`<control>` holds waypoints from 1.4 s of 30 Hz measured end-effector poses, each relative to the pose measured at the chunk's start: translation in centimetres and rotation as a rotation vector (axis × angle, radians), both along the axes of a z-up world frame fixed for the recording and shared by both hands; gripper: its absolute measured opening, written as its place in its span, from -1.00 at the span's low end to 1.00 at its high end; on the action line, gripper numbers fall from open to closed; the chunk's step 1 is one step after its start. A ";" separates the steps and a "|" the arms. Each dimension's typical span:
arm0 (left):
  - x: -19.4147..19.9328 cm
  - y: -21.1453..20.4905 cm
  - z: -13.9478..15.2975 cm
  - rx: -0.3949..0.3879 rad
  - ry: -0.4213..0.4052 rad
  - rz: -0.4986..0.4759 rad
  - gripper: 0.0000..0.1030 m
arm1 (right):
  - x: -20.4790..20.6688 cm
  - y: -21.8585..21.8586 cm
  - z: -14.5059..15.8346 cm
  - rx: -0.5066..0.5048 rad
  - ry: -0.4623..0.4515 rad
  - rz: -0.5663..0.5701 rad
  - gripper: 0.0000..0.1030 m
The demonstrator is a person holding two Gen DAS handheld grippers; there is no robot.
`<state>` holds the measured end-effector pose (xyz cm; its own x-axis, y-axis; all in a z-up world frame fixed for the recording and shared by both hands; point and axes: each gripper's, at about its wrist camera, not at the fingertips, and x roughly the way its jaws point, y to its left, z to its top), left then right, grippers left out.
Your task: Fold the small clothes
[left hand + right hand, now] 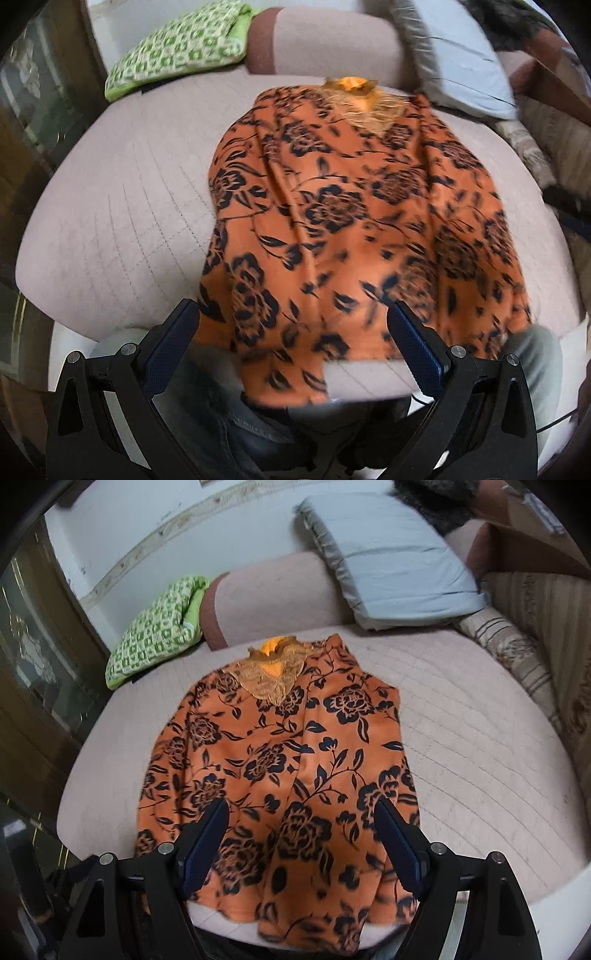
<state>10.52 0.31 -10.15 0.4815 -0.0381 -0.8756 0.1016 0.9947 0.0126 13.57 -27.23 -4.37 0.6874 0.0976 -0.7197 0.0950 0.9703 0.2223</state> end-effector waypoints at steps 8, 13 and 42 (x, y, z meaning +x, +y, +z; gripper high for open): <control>6.3 5.6 -4.9 -0.011 0.110 0.139 0.99 | 2.1 -8.9 -8.8 0.135 0.204 -0.194 0.23; 5.9 8.4 -6.4 -0.143 0.177 0.171 0.99 | 1.0 -10.7 -12.6 0.263 0.299 -0.176 -0.05; 8.5 9.9 -6.2 0.088 0.248 0.188 -0.84 | 0.2 -6.8 -13.4 0.100 0.464 -0.129 -0.93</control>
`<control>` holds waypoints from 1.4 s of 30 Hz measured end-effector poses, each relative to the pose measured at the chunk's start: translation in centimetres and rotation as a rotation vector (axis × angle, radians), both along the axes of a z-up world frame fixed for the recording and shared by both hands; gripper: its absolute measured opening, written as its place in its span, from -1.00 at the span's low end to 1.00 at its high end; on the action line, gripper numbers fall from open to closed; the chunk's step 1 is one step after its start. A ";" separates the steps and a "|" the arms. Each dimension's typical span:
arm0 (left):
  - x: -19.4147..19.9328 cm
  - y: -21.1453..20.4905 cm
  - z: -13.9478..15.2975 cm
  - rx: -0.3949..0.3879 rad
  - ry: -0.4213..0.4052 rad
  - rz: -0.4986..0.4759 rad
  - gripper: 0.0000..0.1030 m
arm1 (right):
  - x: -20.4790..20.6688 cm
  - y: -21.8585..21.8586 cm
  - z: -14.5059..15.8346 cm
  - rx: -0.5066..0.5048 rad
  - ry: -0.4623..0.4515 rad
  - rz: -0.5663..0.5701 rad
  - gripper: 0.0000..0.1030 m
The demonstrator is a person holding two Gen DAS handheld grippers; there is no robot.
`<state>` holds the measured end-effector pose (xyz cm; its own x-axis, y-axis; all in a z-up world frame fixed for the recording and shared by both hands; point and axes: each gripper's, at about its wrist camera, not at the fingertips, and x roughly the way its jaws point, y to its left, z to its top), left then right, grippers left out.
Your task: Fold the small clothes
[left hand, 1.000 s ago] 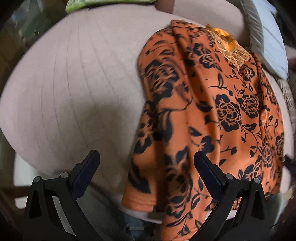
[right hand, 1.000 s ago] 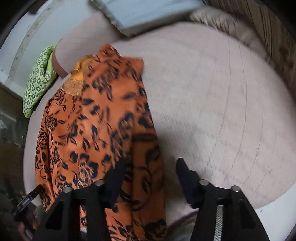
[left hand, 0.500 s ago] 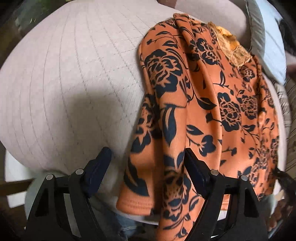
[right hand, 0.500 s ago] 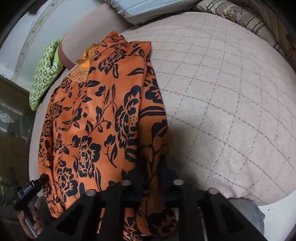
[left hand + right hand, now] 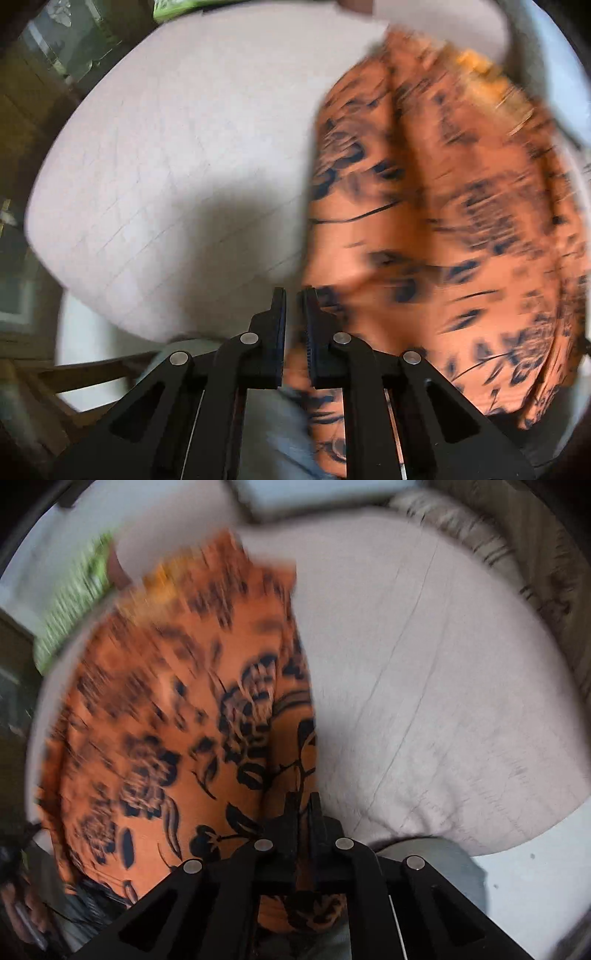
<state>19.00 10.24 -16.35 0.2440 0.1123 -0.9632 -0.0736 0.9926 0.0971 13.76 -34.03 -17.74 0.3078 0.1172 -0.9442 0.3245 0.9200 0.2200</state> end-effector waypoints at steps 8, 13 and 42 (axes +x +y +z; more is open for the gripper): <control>-3.7 0.6 7.7 -0.162 -0.246 0.025 -0.05 | -3.3 -3.6 6.5 0.087 -0.280 -0.134 -0.87; -5.0 -5.9 10.1 -0.268 -0.304 -0.158 0.45 | -5.3 -2.4 13.8 0.110 -0.560 -0.106 0.17; -3.0 -20.7 -0.2 -0.651 -0.016 -0.491 -0.96 | 25.5 1.7 3.4 0.177 -0.089 0.222 0.11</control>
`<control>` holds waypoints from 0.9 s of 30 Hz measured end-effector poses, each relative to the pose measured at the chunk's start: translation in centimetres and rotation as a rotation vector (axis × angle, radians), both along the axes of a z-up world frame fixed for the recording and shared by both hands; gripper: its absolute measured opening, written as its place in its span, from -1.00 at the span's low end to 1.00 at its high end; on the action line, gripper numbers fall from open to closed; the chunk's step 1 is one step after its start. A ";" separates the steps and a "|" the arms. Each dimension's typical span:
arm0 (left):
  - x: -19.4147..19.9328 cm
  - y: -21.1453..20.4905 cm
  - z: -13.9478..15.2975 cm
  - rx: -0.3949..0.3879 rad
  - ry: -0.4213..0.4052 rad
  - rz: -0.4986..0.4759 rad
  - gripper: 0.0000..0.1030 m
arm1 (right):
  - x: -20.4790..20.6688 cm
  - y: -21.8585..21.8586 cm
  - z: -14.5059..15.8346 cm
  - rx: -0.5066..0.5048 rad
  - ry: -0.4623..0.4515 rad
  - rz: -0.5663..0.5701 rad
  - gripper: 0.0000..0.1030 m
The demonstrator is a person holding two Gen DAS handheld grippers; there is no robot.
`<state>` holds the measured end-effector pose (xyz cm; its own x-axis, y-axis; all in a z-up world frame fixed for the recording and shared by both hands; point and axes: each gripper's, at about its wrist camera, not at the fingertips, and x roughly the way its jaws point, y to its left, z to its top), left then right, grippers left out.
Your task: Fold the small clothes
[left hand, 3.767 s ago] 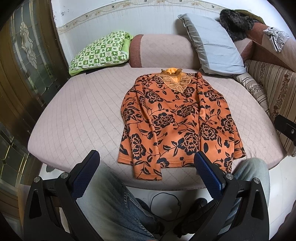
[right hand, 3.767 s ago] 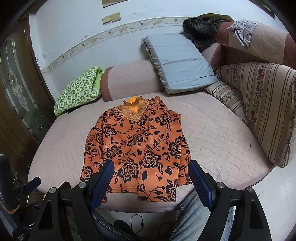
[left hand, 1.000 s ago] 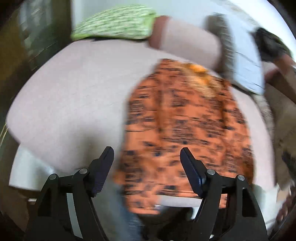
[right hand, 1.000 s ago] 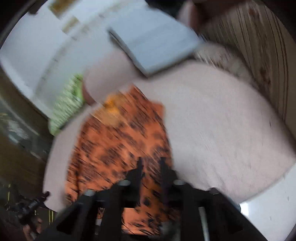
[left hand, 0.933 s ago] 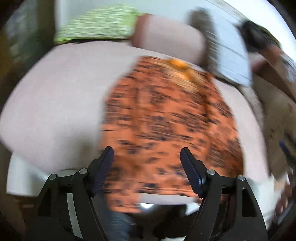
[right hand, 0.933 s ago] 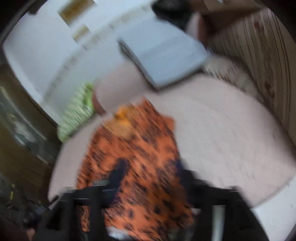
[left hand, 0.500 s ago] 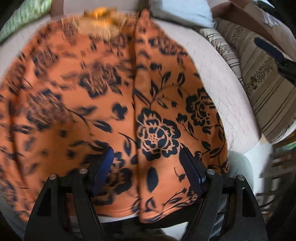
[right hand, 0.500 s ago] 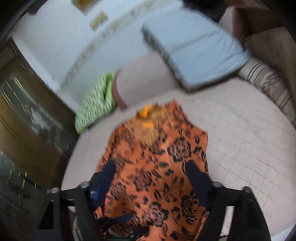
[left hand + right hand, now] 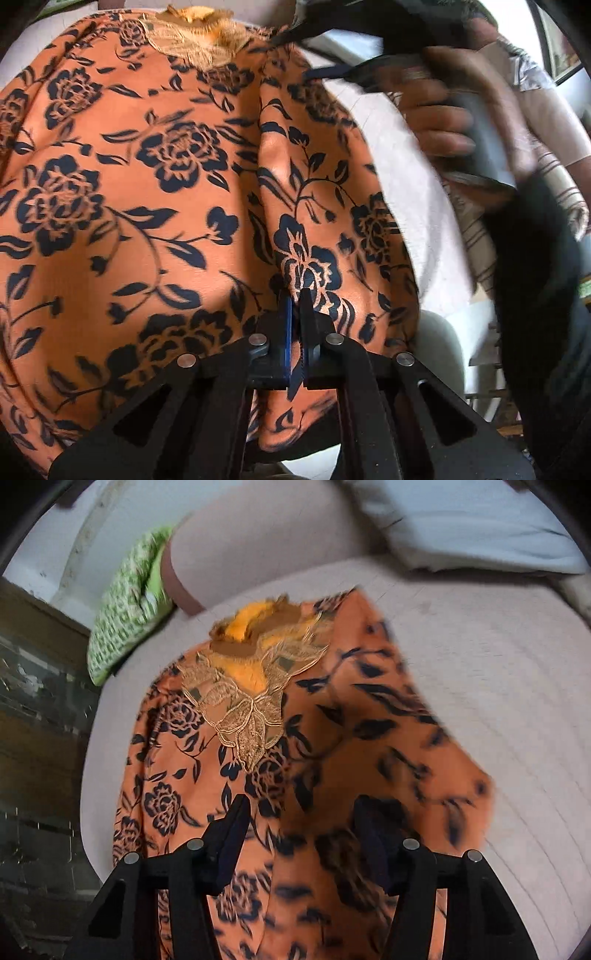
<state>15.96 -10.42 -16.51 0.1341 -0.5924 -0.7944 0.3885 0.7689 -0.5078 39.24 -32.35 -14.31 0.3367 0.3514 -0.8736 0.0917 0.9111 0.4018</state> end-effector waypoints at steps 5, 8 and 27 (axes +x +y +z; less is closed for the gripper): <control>0.1 0.8 0.9 -0.057 0.033 0.010 -0.97 | 1.7 3.6 -3.4 -0.250 0.073 0.034 -0.40; -0.2 0.9 2.2 -0.130 0.028 -0.017 -0.96 | 0.7 1.9 -1.4 -0.147 0.032 -0.011 -0.87; 6.5 10.5 -2.9 0.018 0.174 0.247 -0.96 | 3.4 1.7 -1.6 0.124 0.054 -0.009 -0.92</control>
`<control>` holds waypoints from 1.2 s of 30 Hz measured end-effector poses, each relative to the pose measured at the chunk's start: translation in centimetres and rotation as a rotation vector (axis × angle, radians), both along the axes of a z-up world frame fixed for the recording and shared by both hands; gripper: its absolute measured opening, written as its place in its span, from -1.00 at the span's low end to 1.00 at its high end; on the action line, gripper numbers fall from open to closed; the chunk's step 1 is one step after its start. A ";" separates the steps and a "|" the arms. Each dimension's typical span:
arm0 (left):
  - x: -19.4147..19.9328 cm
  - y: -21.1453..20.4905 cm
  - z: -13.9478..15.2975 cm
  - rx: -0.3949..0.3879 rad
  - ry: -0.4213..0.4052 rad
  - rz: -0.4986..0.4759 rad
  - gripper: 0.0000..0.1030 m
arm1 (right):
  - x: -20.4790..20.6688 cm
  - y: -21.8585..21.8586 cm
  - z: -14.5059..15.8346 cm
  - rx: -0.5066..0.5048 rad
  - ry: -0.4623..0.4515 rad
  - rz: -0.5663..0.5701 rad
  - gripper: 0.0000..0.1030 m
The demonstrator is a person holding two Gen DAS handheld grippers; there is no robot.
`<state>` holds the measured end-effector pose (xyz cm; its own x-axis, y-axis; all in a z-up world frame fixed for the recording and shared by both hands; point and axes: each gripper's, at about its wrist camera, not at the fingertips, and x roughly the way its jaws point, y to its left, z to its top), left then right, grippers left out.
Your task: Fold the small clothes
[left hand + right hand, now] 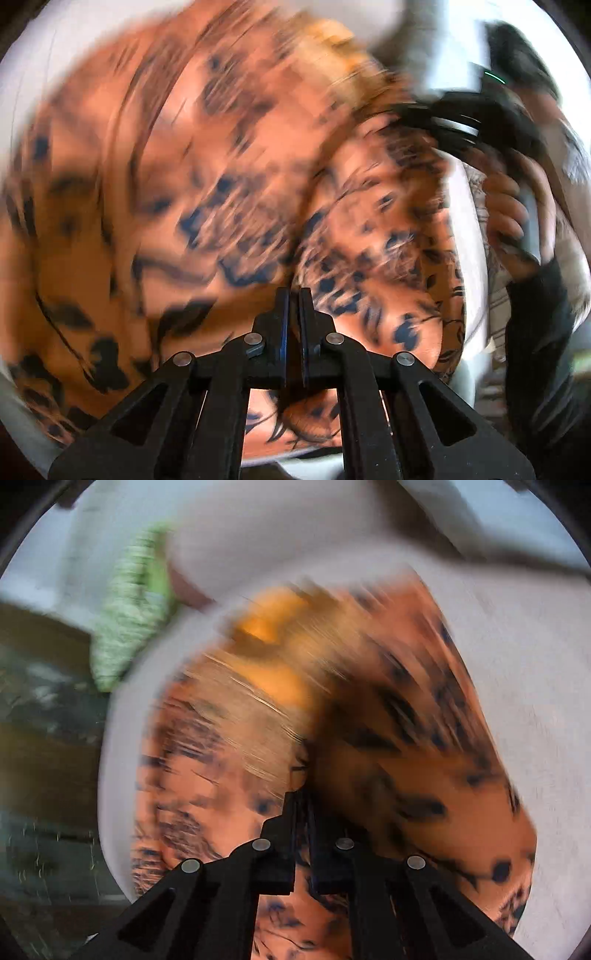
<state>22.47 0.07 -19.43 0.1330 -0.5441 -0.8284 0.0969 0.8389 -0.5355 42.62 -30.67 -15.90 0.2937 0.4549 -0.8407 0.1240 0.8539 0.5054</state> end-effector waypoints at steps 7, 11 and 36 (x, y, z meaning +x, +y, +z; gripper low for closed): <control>-2.7 -0.7 1.1 -0.086 -0.024 -0.031 -0.28 | -9.7 -5.7 7.3 0.036 -0.266 -0.055 0.09; -2.8 -1.9 0.7 -0.085 -0.015 -0.074 -0.04 | -13.3 -9.3 6.3 0.048 -0.218 -0.162 0.32; -6.0 1.5 6.0 0.019 -0.145 -0.009 -0.68 | -15.4 -9.7 8.7 0.065 -0.367 -0.275 -0.84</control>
